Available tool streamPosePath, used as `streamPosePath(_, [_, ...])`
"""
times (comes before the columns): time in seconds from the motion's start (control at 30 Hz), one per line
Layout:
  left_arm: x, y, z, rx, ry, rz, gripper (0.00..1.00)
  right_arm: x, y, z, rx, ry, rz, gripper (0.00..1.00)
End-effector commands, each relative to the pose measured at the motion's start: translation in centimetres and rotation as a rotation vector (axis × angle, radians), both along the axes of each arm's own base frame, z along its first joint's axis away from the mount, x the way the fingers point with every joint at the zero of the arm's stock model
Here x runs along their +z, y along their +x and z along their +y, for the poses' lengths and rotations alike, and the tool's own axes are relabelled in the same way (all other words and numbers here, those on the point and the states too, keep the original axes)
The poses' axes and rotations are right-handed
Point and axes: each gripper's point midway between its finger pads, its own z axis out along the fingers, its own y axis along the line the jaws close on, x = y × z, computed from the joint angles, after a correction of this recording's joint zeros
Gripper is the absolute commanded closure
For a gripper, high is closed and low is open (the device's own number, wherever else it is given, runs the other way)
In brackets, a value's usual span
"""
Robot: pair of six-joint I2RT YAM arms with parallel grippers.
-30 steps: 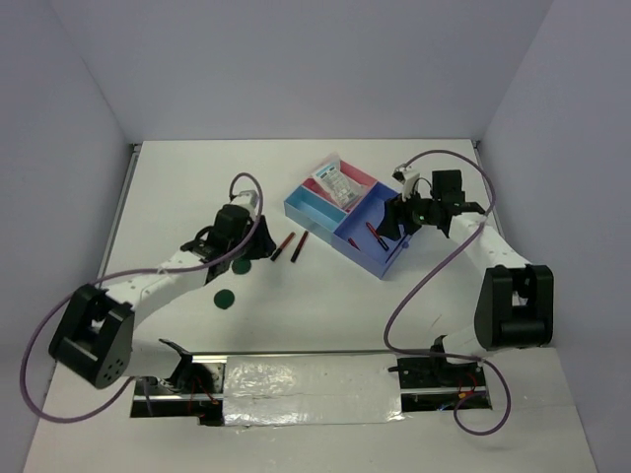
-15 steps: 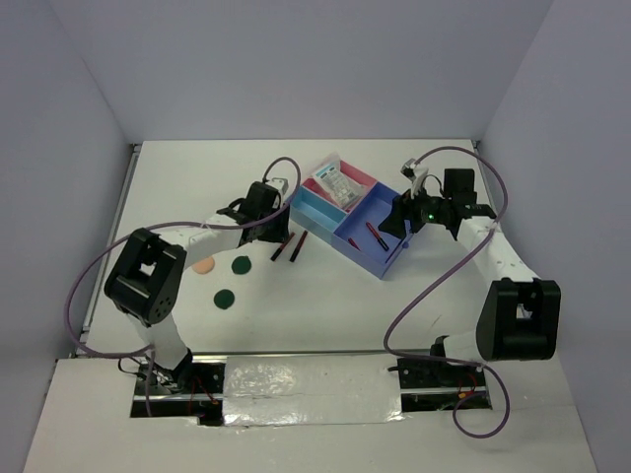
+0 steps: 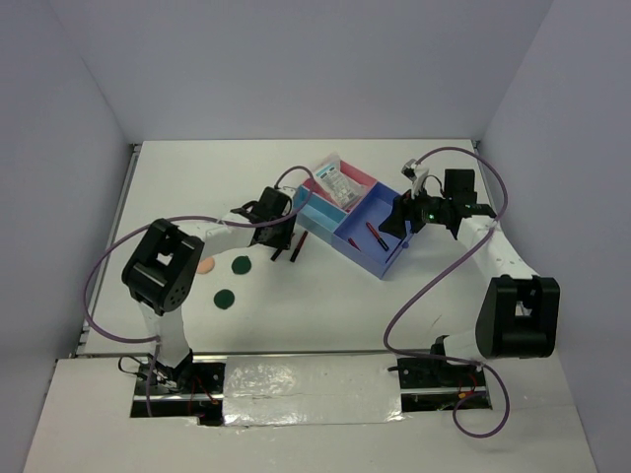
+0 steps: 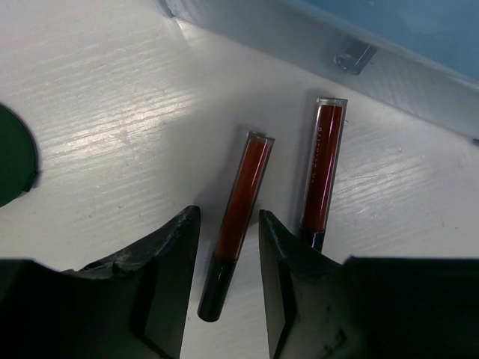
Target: Organize the makeup
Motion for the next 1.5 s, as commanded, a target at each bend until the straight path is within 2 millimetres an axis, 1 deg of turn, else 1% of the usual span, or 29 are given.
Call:
streamPosePath(0.0, [0.2, 0.7, -0.5, -0.019, 0.026, -0.024, 0.51, 1.4, 0.6, 0.1, 0.011, 0.016, -0.038, 0.28])
streamPosePath(0.17, [-0.7, 0.5, -0.1, -0.008, 0.099, -0.022, 0.54, 1.5, 0.6, 0.0, 0.008, 0.019, -0.036, 0.28])
streamPosePath(0.33, [-1.6, -0.2, 0.3, -0.007, 0.165, -0.01, 0.61, 1.7, 0.6, 0.0, 0.01, 0.023, -0.041, 0.28])
streamPosePath(0.43, [-2.1, -0.5, 0.7, 0.004, 0.206, -0.011, 0.69, 1.7, 0.6, 0.0, 0.007, 0.024, -0.041, 0.28])
streamPosePath(0.53, [-2.2, -0.7, 1.0, 0.011, 0.239, -0.018, 0.73, 1.7, 0.6, -0.1, 0.002, 0.022, -0.041, 0.28])
streamPosePath(0.57, [-2.3, -0.9, 1.0, 0.01, 0.238, -0.017, 0.77, 1.8, 0.6, -0.1, 0.002, 0.023, -0.044, 0.28])
streamPosePath(0.63, [-2.1, -1.0, 0.9, 0.012, 0.231, -0.021, 0.8, 1.8, 0.5, -0.1, 0.001, 0.026, -0.044, 0.28])
streamPosePath(0.67, [-1.8, -0.9, 0.9, 0.017, 0.222, -0.029, 0.85, 1.9, 0.5, -0.1, 0.001, 0.026, -0.045, 0.28])
streamPosePath(0.73, [-1.3, -0.9, 0.8, 0.025, 0.212, -0.038, 0.89, 2.0, 0.5, -0.1, 0.0, 0.025, -0.047, 0.28])
streamPosePath(0.83, [0.1, -0.9, 0.9, 0.045, 0.191, -0.064, 0.94, 2.1, 0.5, -0.2, -0.007, 0.023, -0.052, 0.28])
streamPosePath(0.87, [1.0, -0.9, 0.9, 0.052, 0.174, -0.078, 0.99, 2.2, 0.5, -0.2, -0.007, 0.024, -0.056, 0.28])
streamPosePath(0.93, [1.9, -1.2, 0.8, 0.061, 0.146, -0.088, 1.0, 2.3, 0.5, -0.3, -0.013, 0.024, -0.058, 0.28])
streamPosePath(0.97, [3.0, -1.5, 0.8, 0.063, 0.12, -0.107, 1.0, 2.3, 0.5, -0.4, -0.015, 0.025, -0.06, 0.28])
streamPosePath(1.0, [3.6, -1.7, 0.5, 0.055, 0.091, -0.114, 1.0, 2.4, 0.5, -0.4, -0.016, 0.023, -0.062, 0.28])
streamPosePath(1.03, [5.2, -1.7, 0.2, 0.057, 0.049, -0.143, 1.0, 2.4, 0.6, -0.4, -0.018, 0.024, -0.064, 0.28])
streamPosePath(1.07, [5.3, -2.3, 0.1, 0.046, 0.029, -0.141, 1.0, 2.4, 0.6, -0.5, -0.024, 0.024, -0.063, 0.28])
streamPosePath(1.1, [6.2, -2.2, -0.4, 0.035, -0.011, -0.166, 1.0, 2.5, 0.7, -0.6, -0.028, 0.023, -0.066, 0.28])
streamPosePath(1.13, [7.2, -3.0, -1.0, 0.01, -0.068, -0.175, 1.0, 2.5, 0.7, -0.6, -0.031, 0.023, -0.066, 0.28])
streamPosePath(1.2, [8.7, -3.4, -2.2, -0.025, -0.147, -0.204, 1.0, 2.5, 0.8, -0.9, -0.043, 0.025, -0.064, 0.28])
streamPosePath(1.23, [10.0, -3.8, -3.3, -0.059, -0.229, -0.226, 1.0, 2.5, 0.9, -0.9, -0.045, 0.023, -0.067, 0.28])
streamPosePath(1.27, [10.6, -4.1, -4.0, -0.079, -0.271, -0.229, 1.0, 2.6, 0.9, -1.0, -0.048, 0.025, -0.069, 0.28])
streamPosePath(1.33, [12.9, -3.9, -5.9, -0.118, -0.391, -0.286, 1.0, 2.6, 0.9, -1.1, -0.054, 0.028, -0.068, 0.29])
streamPosePath(1.37, [13.7, -4.4, -7.1, -0.168, -0.454, -0.283, 1.0, 2.6, 0.9, -1.1, -0.055, 0.029, -0.068, 0.29])
streamPosePath(1.4, [14.3, -4.6, -7.9, -0.179, -0.502, -0.281, 1.0, 2.7, 0.9, -1.1, -0.055, 0.032, -0.069, 0.29])
streamPosePath(1.43, [15.3, -4.0, -8.9, -0.2, -0.552, -0.315, 1.0, 2.8, 1.0, -1.1, -0.059, 0.034, -0.07, 0.3])
streamPosePath(1.47, [15.8, -4.4, -9.9, -0.243, -0.599, -0.306, 1.0, 2.8, 0.9, -1.1, -0.059, 0.037, -0.07, 0.3])
